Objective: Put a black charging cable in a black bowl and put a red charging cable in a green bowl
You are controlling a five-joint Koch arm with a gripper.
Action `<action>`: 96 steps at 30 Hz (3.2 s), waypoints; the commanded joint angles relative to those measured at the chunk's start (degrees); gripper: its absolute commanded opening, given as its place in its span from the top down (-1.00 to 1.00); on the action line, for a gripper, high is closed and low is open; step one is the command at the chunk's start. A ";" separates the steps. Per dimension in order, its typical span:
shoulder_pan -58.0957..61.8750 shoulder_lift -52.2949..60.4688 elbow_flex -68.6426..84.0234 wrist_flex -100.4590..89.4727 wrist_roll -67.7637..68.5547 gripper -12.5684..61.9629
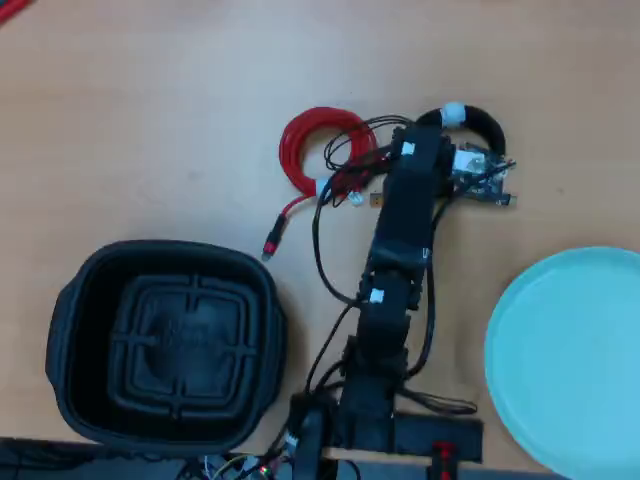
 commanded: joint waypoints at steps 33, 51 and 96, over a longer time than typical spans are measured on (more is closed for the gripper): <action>8.53 -8.61 2.02 -4.75 -22.68 -0.59; 9.05 -10.81 0.70 -4.13 -19.07 0.45; -27.60 48.16 9.05 -9.58 -11.51 0.83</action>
